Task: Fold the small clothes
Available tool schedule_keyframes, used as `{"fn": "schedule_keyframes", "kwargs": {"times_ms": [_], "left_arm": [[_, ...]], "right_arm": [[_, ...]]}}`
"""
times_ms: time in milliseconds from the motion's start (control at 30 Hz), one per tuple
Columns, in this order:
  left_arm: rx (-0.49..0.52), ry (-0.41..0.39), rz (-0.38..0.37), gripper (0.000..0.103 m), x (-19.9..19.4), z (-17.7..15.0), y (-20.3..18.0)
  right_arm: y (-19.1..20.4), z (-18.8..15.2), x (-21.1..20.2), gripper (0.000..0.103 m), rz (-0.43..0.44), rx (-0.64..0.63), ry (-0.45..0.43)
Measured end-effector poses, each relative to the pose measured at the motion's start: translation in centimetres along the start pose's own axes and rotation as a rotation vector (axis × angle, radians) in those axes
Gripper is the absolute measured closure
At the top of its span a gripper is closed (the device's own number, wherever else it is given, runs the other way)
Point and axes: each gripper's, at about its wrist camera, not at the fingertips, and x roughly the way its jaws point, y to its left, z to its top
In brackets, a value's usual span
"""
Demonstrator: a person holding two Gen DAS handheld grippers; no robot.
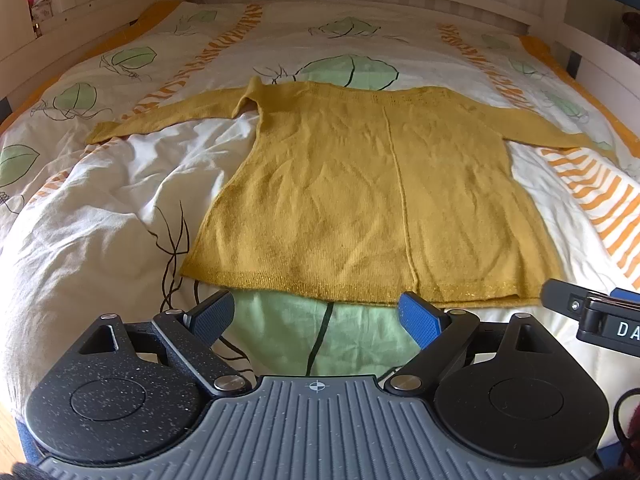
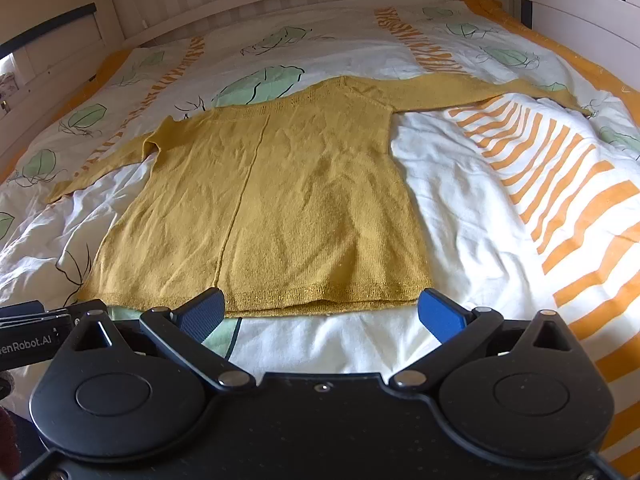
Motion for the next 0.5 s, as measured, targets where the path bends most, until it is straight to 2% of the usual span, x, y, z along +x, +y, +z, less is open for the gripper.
{"fn": "schedule_keyframes", "kwargs": {"times_ms": [500], "left_arm": [[-0.004,0.022,0.001,0.013,0.6,0.04,-0.03]], "right_arm": [[0.3,0.03,0.63,0.001,0.011,-0.005,0.023]]}}
